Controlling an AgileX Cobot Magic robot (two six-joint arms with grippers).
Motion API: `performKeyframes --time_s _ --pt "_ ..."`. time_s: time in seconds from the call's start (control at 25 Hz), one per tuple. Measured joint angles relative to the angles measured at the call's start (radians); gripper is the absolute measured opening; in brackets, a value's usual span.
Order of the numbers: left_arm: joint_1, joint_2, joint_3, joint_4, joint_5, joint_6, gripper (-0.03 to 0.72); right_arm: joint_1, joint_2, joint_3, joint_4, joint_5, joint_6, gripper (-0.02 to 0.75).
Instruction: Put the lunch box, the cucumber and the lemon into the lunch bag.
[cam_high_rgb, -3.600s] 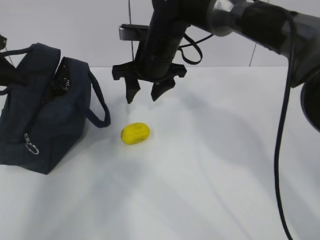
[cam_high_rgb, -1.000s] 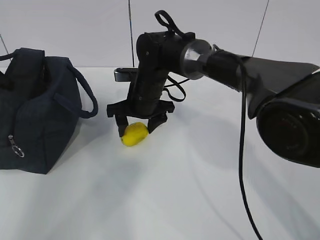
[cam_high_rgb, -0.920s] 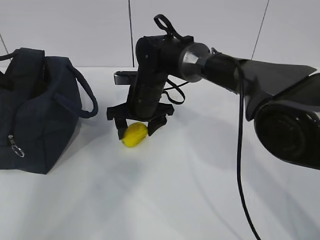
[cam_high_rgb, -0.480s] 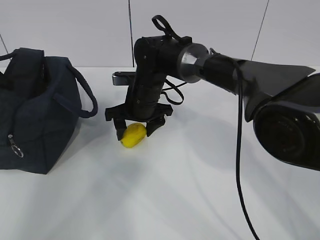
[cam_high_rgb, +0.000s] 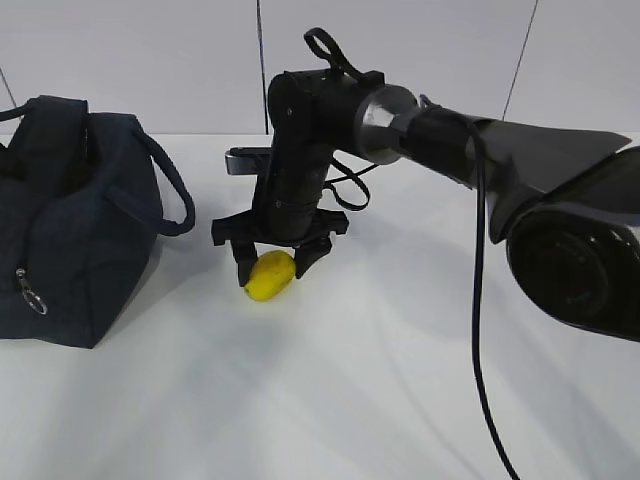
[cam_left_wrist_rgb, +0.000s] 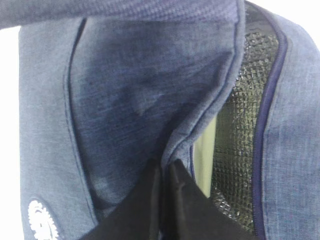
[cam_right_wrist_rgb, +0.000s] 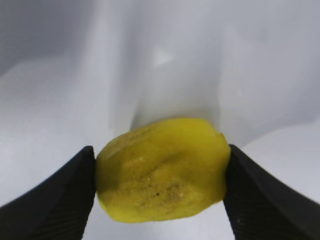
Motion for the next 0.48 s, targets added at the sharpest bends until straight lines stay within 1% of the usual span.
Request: performKeyframes --time_s 0.48 --pt "0.0 0.0 0.0 -0.007 0.002 0.0 -0.008 0.0 0.006 -0.187 0.027 0.02 0.0 0.55"
